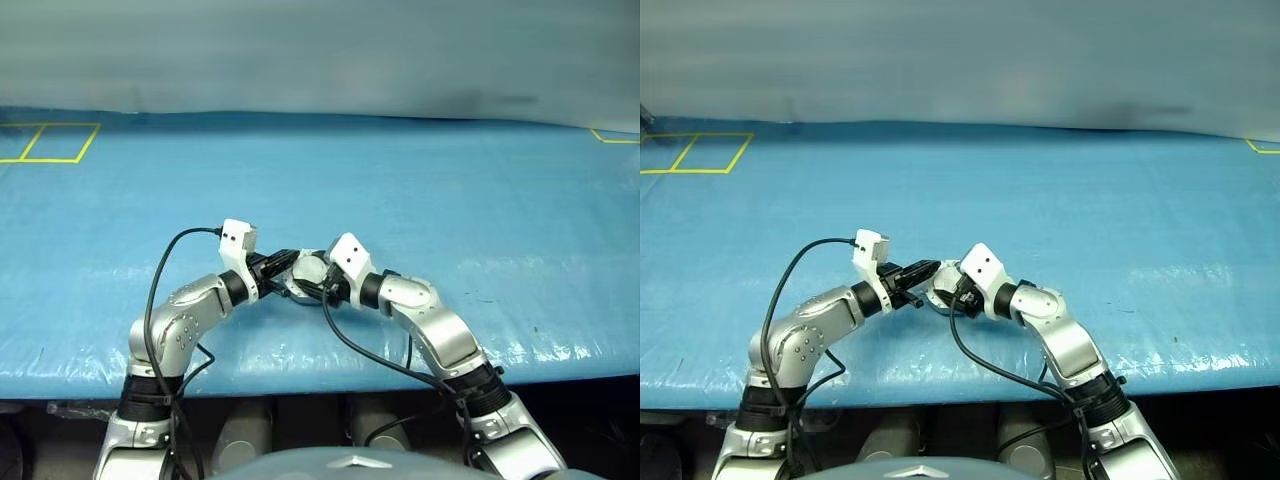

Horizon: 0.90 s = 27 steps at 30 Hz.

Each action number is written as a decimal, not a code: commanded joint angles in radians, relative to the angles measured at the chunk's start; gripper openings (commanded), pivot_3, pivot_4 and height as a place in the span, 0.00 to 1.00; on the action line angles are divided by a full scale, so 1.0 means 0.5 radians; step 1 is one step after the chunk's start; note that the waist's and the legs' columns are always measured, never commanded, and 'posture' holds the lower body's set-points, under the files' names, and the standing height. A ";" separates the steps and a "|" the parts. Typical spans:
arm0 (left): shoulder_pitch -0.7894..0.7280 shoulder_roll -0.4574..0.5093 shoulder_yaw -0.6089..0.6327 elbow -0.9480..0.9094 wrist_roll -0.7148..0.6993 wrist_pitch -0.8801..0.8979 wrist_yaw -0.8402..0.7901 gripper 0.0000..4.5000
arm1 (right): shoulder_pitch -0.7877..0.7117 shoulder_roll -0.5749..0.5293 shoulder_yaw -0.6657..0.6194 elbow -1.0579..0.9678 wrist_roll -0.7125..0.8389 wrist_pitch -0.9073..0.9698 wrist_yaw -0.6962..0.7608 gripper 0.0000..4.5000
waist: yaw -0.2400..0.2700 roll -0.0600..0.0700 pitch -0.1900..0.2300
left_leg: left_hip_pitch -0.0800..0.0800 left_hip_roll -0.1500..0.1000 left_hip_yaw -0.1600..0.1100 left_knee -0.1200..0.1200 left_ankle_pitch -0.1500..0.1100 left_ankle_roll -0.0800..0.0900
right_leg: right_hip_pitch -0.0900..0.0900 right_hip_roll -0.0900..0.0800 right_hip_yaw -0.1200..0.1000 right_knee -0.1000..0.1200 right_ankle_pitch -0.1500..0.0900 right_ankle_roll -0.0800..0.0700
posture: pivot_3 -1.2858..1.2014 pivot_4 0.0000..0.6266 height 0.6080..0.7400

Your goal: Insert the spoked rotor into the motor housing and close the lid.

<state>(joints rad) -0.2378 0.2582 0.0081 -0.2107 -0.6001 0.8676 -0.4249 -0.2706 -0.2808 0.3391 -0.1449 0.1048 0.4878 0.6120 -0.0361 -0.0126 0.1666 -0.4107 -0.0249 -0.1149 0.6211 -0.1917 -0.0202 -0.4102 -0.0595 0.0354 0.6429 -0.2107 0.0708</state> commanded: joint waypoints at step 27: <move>-0.175 0.189 -0.171 0.102 0.246 -0.273 -0.331 0.00 | 0.061 0.007 -0.004 -0.054 -0.004 0.076 -0.066 0.68 | 0.010 0.000 0.000 | 0.000 0.000 0.000 -0.001 0.000 0.000 | -0.001 -0.002 0.001 -0.001 0.000 0.000 | 0.52 0.24 1.00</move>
<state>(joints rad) -0.3130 0.3584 -0.0975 -0.1196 -0.4734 0.7695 -0.5892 -0.2491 -0.2752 0.3371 -0.1757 0.1040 0.5083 0.5818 -0.0313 -0.0125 0.1666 -0.4110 -0.0250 -0.1147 0.6204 -0.1916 -0.0204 -0.4108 -0.0602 0.0357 0.6425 -0.2108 0.0706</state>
